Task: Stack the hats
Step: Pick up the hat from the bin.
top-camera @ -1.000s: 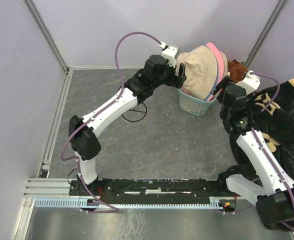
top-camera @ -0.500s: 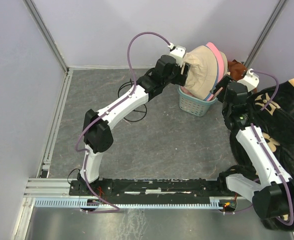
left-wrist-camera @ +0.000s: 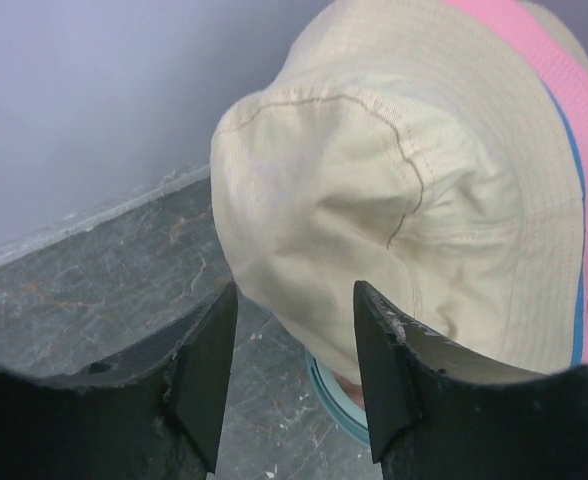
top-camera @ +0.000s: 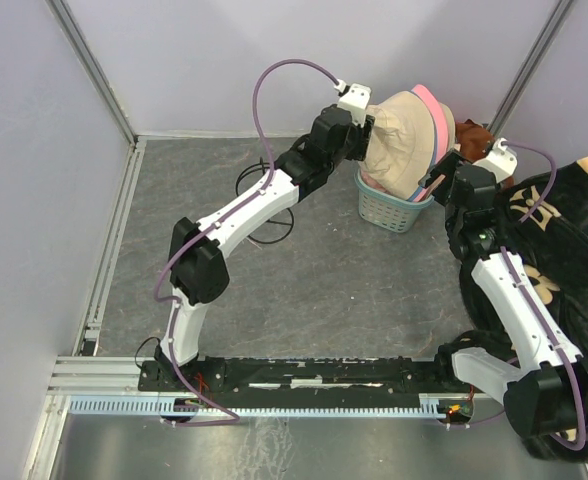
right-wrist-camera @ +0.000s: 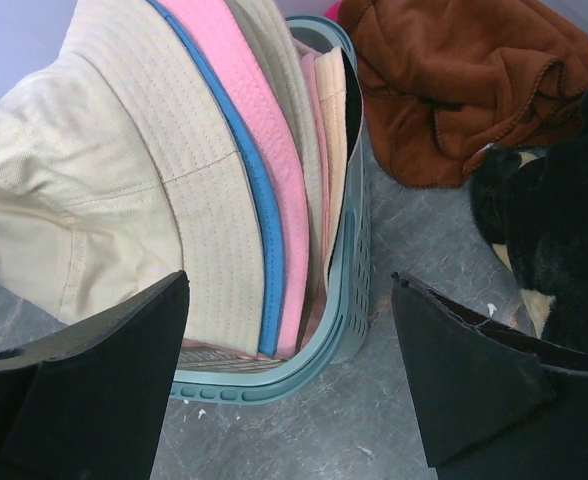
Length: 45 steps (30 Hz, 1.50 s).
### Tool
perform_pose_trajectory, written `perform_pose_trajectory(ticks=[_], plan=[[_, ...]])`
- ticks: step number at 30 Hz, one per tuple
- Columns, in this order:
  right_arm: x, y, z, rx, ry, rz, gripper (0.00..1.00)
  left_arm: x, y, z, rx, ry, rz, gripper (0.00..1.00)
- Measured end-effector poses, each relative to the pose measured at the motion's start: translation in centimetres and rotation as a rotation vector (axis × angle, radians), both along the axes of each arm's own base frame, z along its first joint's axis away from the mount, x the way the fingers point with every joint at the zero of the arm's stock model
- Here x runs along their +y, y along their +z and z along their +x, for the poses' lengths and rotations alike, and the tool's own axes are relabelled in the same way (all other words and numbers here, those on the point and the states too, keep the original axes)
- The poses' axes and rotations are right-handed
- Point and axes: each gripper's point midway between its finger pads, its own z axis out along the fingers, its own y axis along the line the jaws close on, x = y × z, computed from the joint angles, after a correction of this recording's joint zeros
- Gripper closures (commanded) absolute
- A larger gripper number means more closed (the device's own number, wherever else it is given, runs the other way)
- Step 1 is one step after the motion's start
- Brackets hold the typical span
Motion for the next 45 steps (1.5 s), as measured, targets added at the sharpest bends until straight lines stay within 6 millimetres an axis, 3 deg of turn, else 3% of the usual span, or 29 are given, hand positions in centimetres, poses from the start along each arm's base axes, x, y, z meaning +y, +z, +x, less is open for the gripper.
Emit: perform_pose_trajectory(ticks=[5, 11, 17, 21, 25, 38, 45], plan=[[0.0, -0.1, 0.0, 0.001, 0.001, 0.0, 0.11, -0.7, 0.7, 0.7, -0.029, -0.003, -0.014, 0.44], [0.1, -0.3, 0.0, 0.007, 0.004, 0.0, 0.11, -1.2, -0.9, 1.4, -0.013, -0.004, 0.003, 0.49], [0.2, -0.4, 0.0, 0.008, 0.011, 0.002, 0.11, -0.7, -1.7, 2.0, -0.002, 0.007, 0.012, 0.82], [0.3, -0.6, -0.1, 0.013, 0.017, 0.003, 0.11, -0.4, -1.7, 2.3, -0.002, 0.012, 0.01, 0.86], [0.3, -0.8, -0.1, 0.017, 0.018, 0.003, 0.11, -0.6, -1.5, 2.3, -0.005, 0.003, 0.003, 0.97], [0.2, -1.4, -0.2, 0.028, 0.013, 0.0, 0.12, -0.9, -1.6, 2.2, -0.021, -0.016, -0.017, 0.97], [-0.4, -1.6, -0.2, 0.032, -0.011, -0.003, 0.12, -0.5, 0.3, 1.3, -0.039, -0.037, -0.041, 0.97]])
